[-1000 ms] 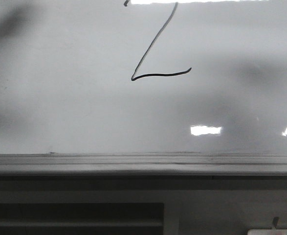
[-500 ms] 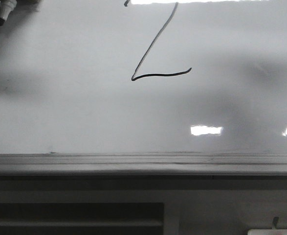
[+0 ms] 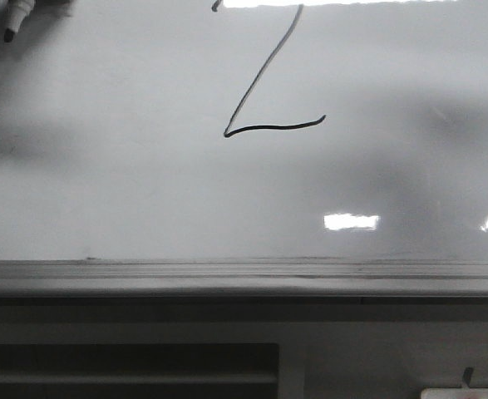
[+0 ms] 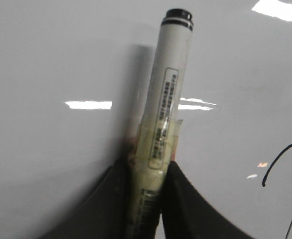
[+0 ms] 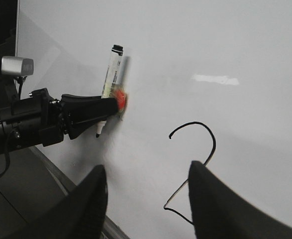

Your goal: Write number 2 on whiteboard

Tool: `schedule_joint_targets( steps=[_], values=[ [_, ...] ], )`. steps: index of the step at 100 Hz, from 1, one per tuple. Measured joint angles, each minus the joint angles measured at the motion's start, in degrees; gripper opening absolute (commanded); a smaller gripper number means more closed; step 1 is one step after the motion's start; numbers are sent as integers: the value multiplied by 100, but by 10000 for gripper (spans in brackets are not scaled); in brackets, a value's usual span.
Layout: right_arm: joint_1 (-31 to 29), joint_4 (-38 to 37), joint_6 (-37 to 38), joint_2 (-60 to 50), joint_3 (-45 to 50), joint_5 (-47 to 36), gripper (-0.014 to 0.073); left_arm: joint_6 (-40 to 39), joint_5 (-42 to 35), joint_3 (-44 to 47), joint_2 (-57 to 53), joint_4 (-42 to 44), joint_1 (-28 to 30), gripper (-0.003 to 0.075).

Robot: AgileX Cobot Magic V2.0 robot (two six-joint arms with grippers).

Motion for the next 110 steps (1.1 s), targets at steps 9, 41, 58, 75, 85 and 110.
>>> schedule_joint_targets(
  steps=[9, 41, 58, 75, 85, 110],
  values=[
    [0, 0, 0, 0, 0, 0, 330, 0, 0, 0, 13, 13, 0, 153],
    [0, 0, 0, 0, 0, 0, 330, 0, 19, 0, 13, 108, 0, 162],
    [0, 0, 0, 0, 0, 0, 330, 0, 32, 0, 25, 229, 0, 164],
    [0, 0, 0, 0, 0, 0, 330, 0, 59, 0, 37, 385, 0, 223],
    [0, 0, 0, 0, 0, 0, 330, 36, 63, 0, 37, 435, -8, 300],
    [0, 0, 0, 0, 0, 0, 330, 108, 73, -18, 37, 528, -35, 378]
  ],
)
